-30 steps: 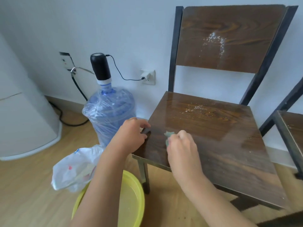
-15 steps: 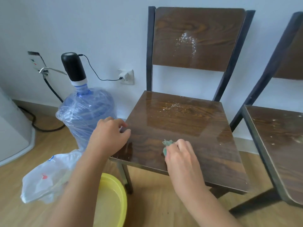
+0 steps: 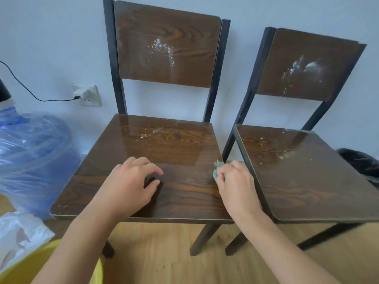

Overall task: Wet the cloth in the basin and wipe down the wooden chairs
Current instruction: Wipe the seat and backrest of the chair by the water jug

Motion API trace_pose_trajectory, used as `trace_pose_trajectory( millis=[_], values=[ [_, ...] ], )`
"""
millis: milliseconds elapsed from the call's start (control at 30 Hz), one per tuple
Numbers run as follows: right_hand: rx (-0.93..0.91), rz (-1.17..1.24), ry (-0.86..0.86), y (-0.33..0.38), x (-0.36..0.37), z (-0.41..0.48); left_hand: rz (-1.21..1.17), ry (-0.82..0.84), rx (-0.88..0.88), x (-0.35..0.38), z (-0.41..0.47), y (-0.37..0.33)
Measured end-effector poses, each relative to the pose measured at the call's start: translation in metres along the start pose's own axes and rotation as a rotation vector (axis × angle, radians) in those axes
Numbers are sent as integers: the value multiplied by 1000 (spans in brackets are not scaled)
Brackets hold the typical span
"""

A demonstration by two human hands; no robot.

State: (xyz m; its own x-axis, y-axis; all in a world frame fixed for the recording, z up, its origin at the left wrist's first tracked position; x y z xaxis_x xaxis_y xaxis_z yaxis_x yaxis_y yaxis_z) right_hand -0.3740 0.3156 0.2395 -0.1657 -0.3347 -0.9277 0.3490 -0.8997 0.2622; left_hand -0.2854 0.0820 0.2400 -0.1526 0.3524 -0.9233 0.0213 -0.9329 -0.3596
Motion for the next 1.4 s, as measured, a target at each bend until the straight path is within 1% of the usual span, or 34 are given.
trace_pose_trajectory(
  millis=[100, 167, 233, 333, 400, 500, 533, 633, 700, 733, 867, 967, 1033, 1067, 1100, 1133, 1200, 1267, 1333, 1400],
  values=[
    [31, 45, 0, 11, 11, 36, 39, -14, -18, -6, -5, 12],
    [-41, 54, 6, 32, 18, 36, 34, -10, -63, -14, -9, 28],
    [-149, 80, 29, 59, 23, 11, 18, -20, -101, -22, -13, 44],
    [-228, 171, 53, 82, 23, -30, -46, -32, -161, -31, -21, 63],
    [-268, 220, 84, 87, 21, -51, -76, -8, -179, -32, -23, 65],
    [-326, 299, 203, 84, 11, -62, -76, 72, -185, -27, -25, 60],
    [-314, 330, 207, 80, 6, -57, -80, 96, -187, -26, -27, 57],
    [-175, 295, 67, 64, -1, -21, -81, 113, -202, -29, -33, 57],
    [-82, 229, 66, 68, 13, -8, -91, 99, -240, -34, -41, 65],
    [-86, 224, 77, 79, 21, -9, -97, 96, -264, -37, -44, 69],
    [-271, 347, 95, 164, 40, -41, -122, 85, -353, -49, -54, 90],
    [-459, 413, 169, 229, 56, -75, -137, 1, -424, -60, -61, 103],
    [-550, 455, 251, 244, 59, -86, -157, -36, -455, -63, -66, 107],
    [-554, 484, 250, 241, 54, -81, -166, -36, -464, -64, -68, 108],
    [-519, 513, 220, 235, 45, -71, -171, -26, -467, -64, -69, 108],
    [-452, 540, 189, 226, 37, -57, -169, -10, -468, -64, -70, 109],
    [-331, 518, 126, 216, 35, -23, -164, 12, -484, -66, -73, 113],
    [-283, 473, 158, 222, 52, -3, -157, 12, -524, -68, -79, 121],
    [-356, 457, 191, 246, 67, -12, -151, 2, -584, -71, -85, 132],
    [-500, 478, 215, 272, 75, -41, -135, -14, -633, -74, -89, 144]
  ],
)
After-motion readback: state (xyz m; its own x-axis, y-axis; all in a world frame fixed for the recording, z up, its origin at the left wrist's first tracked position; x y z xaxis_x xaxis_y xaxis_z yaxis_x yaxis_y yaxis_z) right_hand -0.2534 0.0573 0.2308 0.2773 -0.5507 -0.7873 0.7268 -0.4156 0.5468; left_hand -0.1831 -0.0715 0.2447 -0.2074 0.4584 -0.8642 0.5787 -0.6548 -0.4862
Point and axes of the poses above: each hand's wrist, its own z-axis towards the middle knuckle, its own x-axis out of the palm, y = z × x, the point moved 7 cm from there along z, towards the middle knuckle, and after that the axes turned 4 degrees about y, right-handed, at the moved point
